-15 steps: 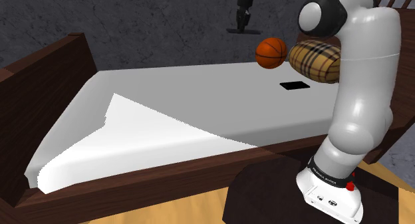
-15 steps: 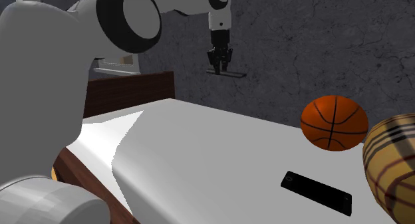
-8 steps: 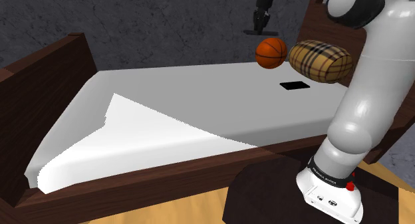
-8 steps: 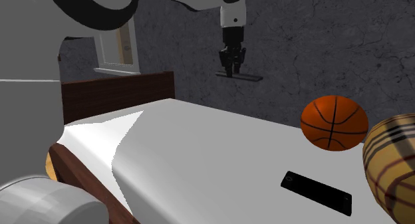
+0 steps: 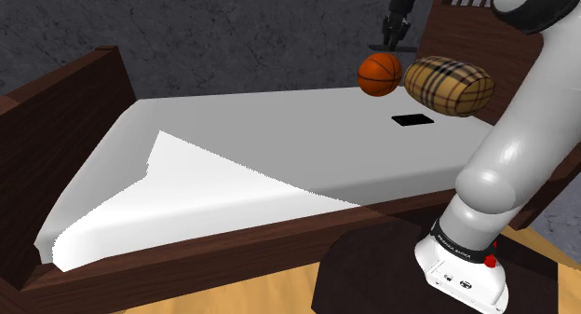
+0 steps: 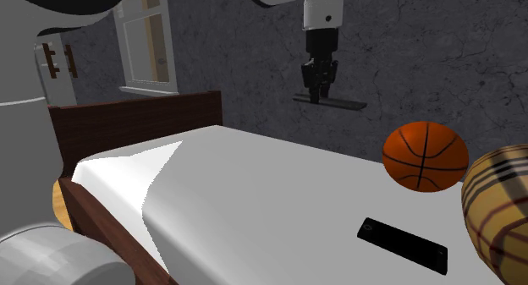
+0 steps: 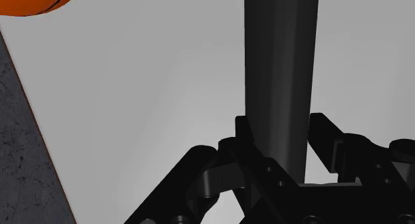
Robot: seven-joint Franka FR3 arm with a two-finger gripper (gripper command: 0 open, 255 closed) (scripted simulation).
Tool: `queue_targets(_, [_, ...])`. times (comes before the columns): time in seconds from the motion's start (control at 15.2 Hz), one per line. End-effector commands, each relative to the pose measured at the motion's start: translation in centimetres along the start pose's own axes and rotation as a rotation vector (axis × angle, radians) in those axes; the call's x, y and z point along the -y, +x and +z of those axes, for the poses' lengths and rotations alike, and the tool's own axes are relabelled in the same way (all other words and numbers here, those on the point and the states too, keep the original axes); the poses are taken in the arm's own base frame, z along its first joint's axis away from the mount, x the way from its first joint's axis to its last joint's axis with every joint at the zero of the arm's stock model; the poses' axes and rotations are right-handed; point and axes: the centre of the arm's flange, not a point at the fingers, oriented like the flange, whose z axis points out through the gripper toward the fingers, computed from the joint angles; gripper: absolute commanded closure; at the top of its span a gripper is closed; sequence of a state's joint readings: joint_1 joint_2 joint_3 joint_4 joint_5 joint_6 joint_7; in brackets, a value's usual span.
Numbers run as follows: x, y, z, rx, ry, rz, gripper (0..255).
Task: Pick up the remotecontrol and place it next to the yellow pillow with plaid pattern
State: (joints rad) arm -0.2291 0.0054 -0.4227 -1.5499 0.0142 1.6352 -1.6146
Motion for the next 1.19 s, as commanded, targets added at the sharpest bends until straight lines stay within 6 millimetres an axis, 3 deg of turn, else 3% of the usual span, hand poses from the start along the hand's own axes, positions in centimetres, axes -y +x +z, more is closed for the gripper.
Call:
queue_targets(0.0, [1.1, -2.5, 0.0, 0.000, 0.000, -0.001, 255])
queue_targets(1.12, [9.0, -23.5, -0.9, 0.000, 0.000, -0.001, 255])
